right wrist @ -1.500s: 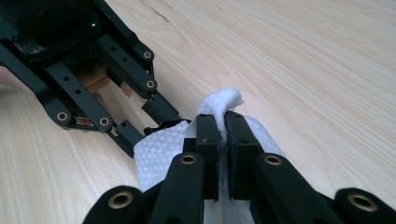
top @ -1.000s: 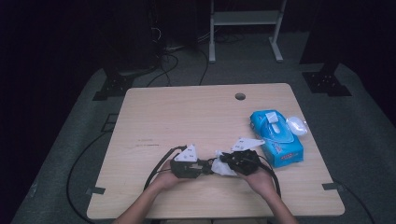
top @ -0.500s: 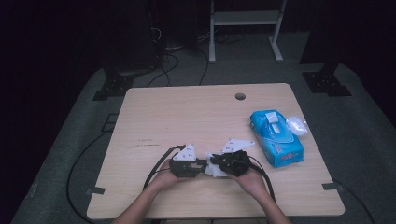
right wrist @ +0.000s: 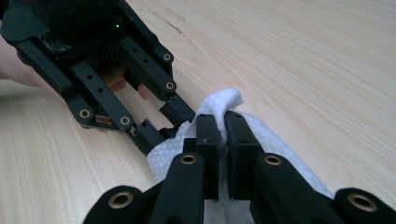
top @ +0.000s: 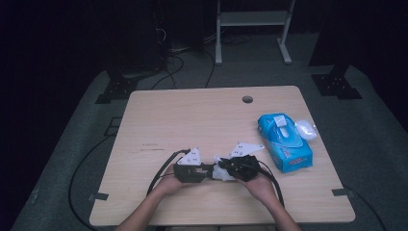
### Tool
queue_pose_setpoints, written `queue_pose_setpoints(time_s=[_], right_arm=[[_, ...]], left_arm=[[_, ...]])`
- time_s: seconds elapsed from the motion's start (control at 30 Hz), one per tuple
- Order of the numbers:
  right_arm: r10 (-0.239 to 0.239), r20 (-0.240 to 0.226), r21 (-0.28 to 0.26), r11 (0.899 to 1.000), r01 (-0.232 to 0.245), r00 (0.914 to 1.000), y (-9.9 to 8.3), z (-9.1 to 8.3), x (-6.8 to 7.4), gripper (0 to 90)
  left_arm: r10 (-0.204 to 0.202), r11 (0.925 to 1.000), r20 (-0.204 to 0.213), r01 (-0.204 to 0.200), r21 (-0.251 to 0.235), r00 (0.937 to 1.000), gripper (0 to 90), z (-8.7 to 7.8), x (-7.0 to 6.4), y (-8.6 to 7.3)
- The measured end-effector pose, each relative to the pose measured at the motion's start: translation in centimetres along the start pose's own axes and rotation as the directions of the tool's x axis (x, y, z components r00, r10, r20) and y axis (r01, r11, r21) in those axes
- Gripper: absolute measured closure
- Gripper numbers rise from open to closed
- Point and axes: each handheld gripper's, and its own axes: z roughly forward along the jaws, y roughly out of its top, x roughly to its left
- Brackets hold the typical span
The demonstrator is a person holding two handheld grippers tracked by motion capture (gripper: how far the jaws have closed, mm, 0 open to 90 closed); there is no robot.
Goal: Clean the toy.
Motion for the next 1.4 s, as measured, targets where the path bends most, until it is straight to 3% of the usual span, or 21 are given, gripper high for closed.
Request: queue_pose_setpoints(time_s=[0.13, 0.3, 0.53, 0.8, 0.87, 0.93, 1.0, 1.07, 1.23, 1.3, 1.4], right_arm=[[0.026, 0.044, 0.015, 1.0, -0.027, 0.9987, -0.6, -1.1, -1.3, 84.9], [0.082, 0.086, -0.004, 0.997, -0.082, 0.9928, -1.6, -2.7, -2.8, 84.9], [0.036, 0.042, -0.001, 0.999, -0.036, 0.9985, -0.8, -1.1, -1.2, 84.8], [0.088, 0.123, -0.008, 0.996, -0.088, 0.9884, -2.3, -3.7, -3.6, 84.7], [0.091, 0.126, -0.011, 0.996, -0.09, 0.9879, -2.3, -3.6, -3.4, 84.7], [0.089, 0.1, -0.021, 0.996, -0.087, 0.991, -2.0, -3.2, -3.0, 84.6], [0.06, 0.098, -0.017, 0.998, -0.059, 0.9934, -1.7, -2.8, -2.5, 84.6], [0.062, 0.085, -0.019, 0.998, -0.061, 0.9944, -1.8, -2.8, -2.6, 84.7], [0.088, 0.119, -0.017, 0.996, -0.087, 0.989, -2.5, -3.9, -3.7, 84.7], [0.092, 0.122, -0.014, 0.996, -0.091, 0.9882, -2.5, -3.9, -3.5, 84.7], [0.081, 0.092, -0.019, 0.997, -0.079, 0.9924, -2.0, -3.2, -2.8, 84.6]], left_arm=[[0.003, 1.0, 0.001, -0.003, 0.004, 1.0, 72.0, -0.3, 0.2, -0.1], [0.006, 1.0, 0.002, -0.006, 0.008, 1.0, 72.0, -0.3, 0.2, -0.1], [0.004, 1.0, 0.006, -0.004, 0.008, 1.0, 72.0, -0.5, 0.3, -0.2], [0.006, 0.9999, 0.008, -0.006, 0.011, 0.9999, 72.1, -0.5, 0.3, -0.2], [0.002, 0.9999, 0.008, -0.002, 0.01, 1.0, 72.0, -0.5, 0.3, -0.1], [-0.002, 0.9999, 0.009, 0.002, 0.01, 1.0, 72.0, -0.5, 0.4, -0.2], [0.002, 1.0, 0.006, -0.002, 0.009, 1.0, 72.0, -0.7, 0.5, -0.3], [-0.004, 1.0, 0.006, 0.004, 0.008, 1.0, 72.0, -0.8, 0.5, -0.4], [-0.002, 1.0, 0.01, 0.002, 0.009, 0.9999, 72.1, -0.8, 0.5, -0.4], [-0.002, 0.9999, 0.012, 0.002, 0.01, 0.9999, 72.1, -0.6, 0.5, -0.2], [-0.002, 0.9999, 0.012, 0.002, 0.011, 0.9999, 72.2, -0.6, 0.5, -0.2]])
